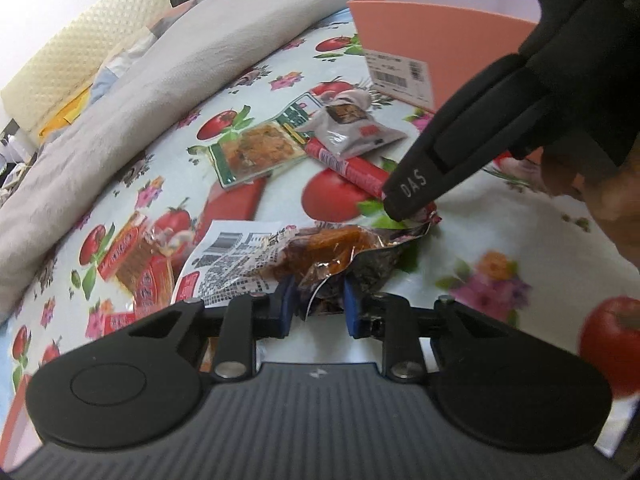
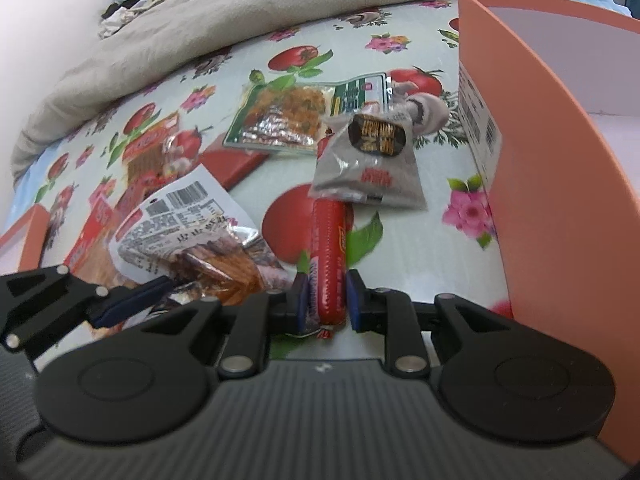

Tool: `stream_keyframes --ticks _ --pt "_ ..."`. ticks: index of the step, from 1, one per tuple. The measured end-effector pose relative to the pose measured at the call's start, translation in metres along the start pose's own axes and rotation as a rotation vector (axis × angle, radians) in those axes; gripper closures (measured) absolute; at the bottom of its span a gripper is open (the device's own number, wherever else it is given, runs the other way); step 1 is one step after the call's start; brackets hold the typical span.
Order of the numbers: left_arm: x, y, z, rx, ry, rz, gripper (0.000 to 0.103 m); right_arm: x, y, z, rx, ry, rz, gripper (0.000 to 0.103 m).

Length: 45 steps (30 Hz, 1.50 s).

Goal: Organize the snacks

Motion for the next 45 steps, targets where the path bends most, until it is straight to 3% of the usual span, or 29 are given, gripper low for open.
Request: stream_keyframes --ticks 14,22,30,31,34,35,37,43,45 --pt "0.062 -0.068 0.014 0.068 -0.160 -0.006 0.074 0.067 -0.035 -0.015 0.007 -0.065 -0.040 0.080" --pt "0.087 -0.083 0.010 0.131 -0.242 -0.059 0.073 0.098 -0.049 -0.023 -0.018 -0.054 -0.047 0.080" --pt "0.095 -0.089 -0.004 0.176 -0.366 -0.101 0.073 0.106 -0.053 -0.018 -0.022 -0.037 -0.045 0.079" --pt "0.097 -0.090 -0.005 0.182 -0.387 -0.104 0.070 0.105 -0.054 -0.017 -0.023 -0.036 -0.041 0.078" --pt "0.101 -0.092 -0.012 0.217 -0.477 -0.113 0.036 0.104 -0.055 -0.012 -0.026 -0.007 -0.033 0.074" --pt "0.103 -0.095 -0.015 0.226 -0.505 -0.104 0.031 0.104 -0.056 -0.011 -0.024 -0.002 -0.026 0.071" --pt "0.106 -0.100 -0.017 0.257 -0.554 -0.093 0.029 0.103 -0.058 -0.009 -0.023 0.000 -0.010 0.059" --pt "0.120 -0.109 -0.033 0.331 -0.771 -0.088 0.028 0.097 -0.055 -0.006 -0.006 -0.045 0.023 0.059" --pt "0.128 -0.107 -0.043 0.354 -0.885 -0.096 0.028 0.094 -0.050 -0.005 -0.016 -0.064 0.023 0.059"
Point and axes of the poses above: each gripper's, at about its wrist camera, not at the fingertips, and y roughly the way its jaws point, z to its right, x to its underside, the point moved 3 cm from there along y, roughly the way its jaws point, and after that the axes turned 6 degrees about -z, right-handed, at the moved point
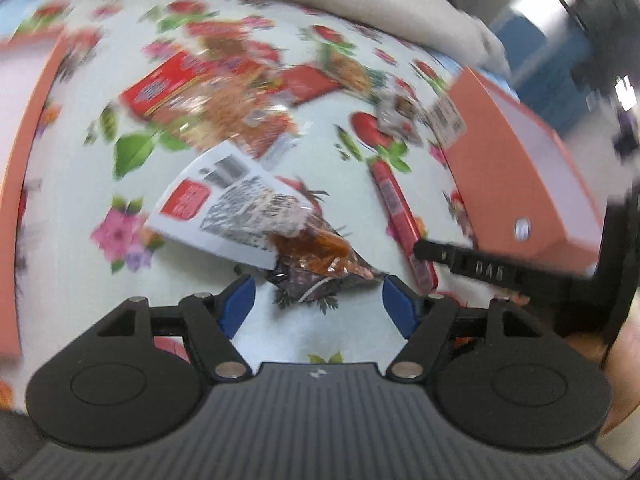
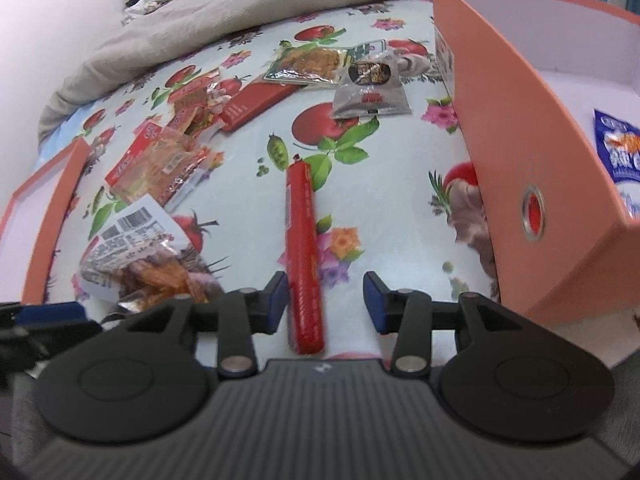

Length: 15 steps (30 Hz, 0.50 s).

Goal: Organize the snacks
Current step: 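Lift the jerky packet with the left tool while the right tool lowers onto the red sausage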

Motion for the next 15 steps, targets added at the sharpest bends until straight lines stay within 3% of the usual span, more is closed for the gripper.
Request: stream_keyframes --ticks 5,7,10,15 --pt "-0.008 0.003 -0.022 0.055 -0.173 0.002 0.026 -0.005 0.009 -0.009 -0.012 -0.086 0.001 0.060" --pt "-0.011 0.007 -0.027 0.039 -0.212 0.004 0.021 -0.005 0.013 -0.014 -0.026 -0.117 -0.006 0.068" --pt "-0.016 0.013 -0.030 0.033 -0.231 -0.004 0.021 -0.003 0.015 -0.026 -0.028 -0.191 -0.004 0.074" --pt "-0.020 0.024 -0.026 0.037 -0.229 -0.013 0.021 0.004 0.013 -0.042 -0.062 -0.275 -0.008 0.077"
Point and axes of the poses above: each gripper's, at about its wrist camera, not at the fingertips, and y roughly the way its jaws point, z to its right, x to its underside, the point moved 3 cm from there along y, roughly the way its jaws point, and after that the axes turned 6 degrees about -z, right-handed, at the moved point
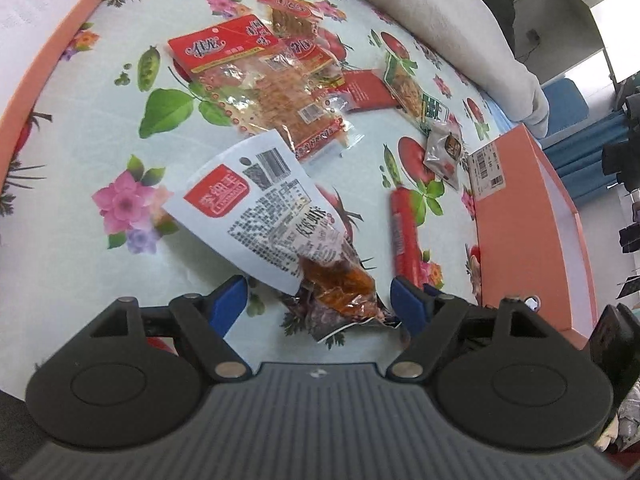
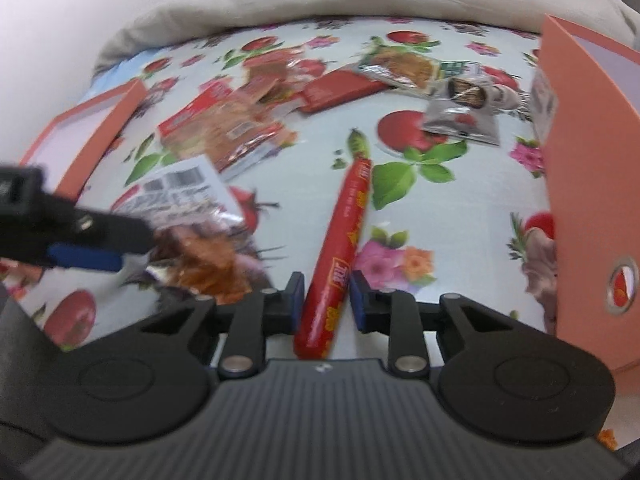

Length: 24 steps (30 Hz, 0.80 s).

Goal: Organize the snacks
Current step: 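Lift the jerky packet with the left tool while the right tool lowers onto the red sausage, then close the right tool around the red sausage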

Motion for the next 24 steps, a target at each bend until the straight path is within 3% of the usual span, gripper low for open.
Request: stream_keyframes --ticks 9,16,24 --pt "0.002 0.011 0.007 -0.014 0.022 0.004 0.021 0.014 -0.007 -0.012 -0.064 0.031 -0.010 0.078" --pt "0.005 0.015 0.009 -0.089 0.093 0.012 0.022 0.021 -0.011 -0.021 -0.093 0.041 -0.026 0.078" --pt "0.007 0.018 0.010 -0.082 0.096 0.040 0.022 0.023 -0.018 -0.005 -0.024 0.035 -0.027 0.079"
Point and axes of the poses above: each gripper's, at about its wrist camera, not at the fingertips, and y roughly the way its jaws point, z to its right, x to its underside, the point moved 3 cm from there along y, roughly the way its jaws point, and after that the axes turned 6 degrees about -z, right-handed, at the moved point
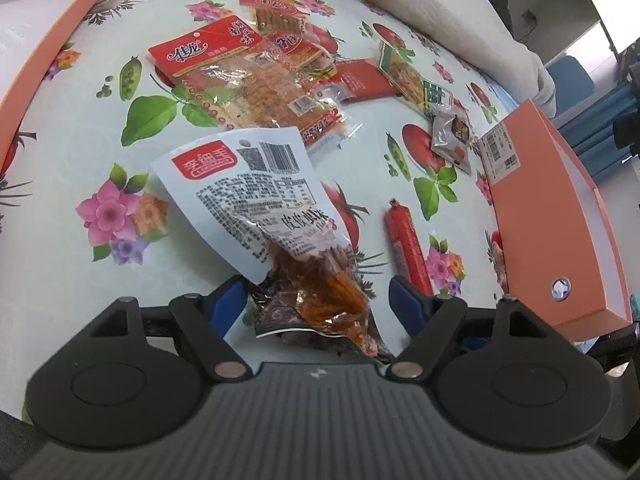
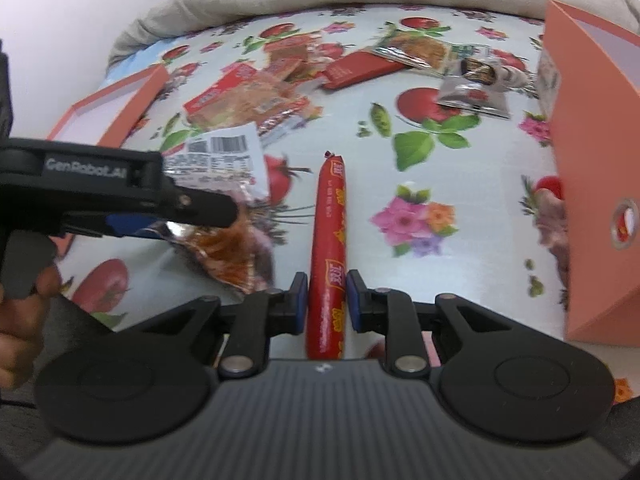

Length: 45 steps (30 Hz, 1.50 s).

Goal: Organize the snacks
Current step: 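Close the right tool around the red sausage, then carry the jerky packet and red sausage with both tools toward the pink box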

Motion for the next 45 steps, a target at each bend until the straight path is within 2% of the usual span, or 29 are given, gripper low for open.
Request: stream_keyframes --ticks 5,8,10,11,14,19,21,22,35,45 --pt "0.000 0.002 0.013 -0.076 0.078 0.040 0.022 0.002 -0.001 0.005 0.016 0.019 -0.003 0.078" --pt "0.000 0.006 0.014 -0.098 0.080 0.043 0.022 0.001 0.001 0.007 0.008 0.030 0.009 0.077" --pt "0.000 0.006 0.015 -0.102 0.080 0.053 0.023 0.000 0.002 0.007 0.009 0.031 0.014 0.066" --pt "0.000 0.006 0.016 -0.110 0.088 0.058 0.026 -0.002 0.002 0.006 0.006 0.028 0.018 0.066" --pt "0.001 0.009 0.015 -0.129 0.093 0.060 0.033 -0.007 0.001 0.002 0.016 -0.004 0.043 0.067" --pt "0.002 0.009 0.017 -0.134 0.101 0.077 0.037 -0.018 0.009 -0.002 0.065 -0.049 0.062 0.069" --pt "0.003 0.009 0.018 -0.137 0.109 0.080 0.039 -0.021 0.012 -0.004 0.089 -0.061 0.058 0.078" --pt "0.003 0.009 0.019 -0.138 0.114 0.084 0.040 -0.021 0.014 -0.006 0.098 -0.071 0.050 0.079" --pt "0.010 -0.004 0.018 -0.123 0.126 0.093 0.043 -0.018 0.008 -0.002 0.115 -0.018 0.029 0.080" --pt "0.015 -0.020 0.029 -0.120 0.114 0.110 0.043 -0.023 -0.019 0.004 0.107 -0.011 0.057 0.080"
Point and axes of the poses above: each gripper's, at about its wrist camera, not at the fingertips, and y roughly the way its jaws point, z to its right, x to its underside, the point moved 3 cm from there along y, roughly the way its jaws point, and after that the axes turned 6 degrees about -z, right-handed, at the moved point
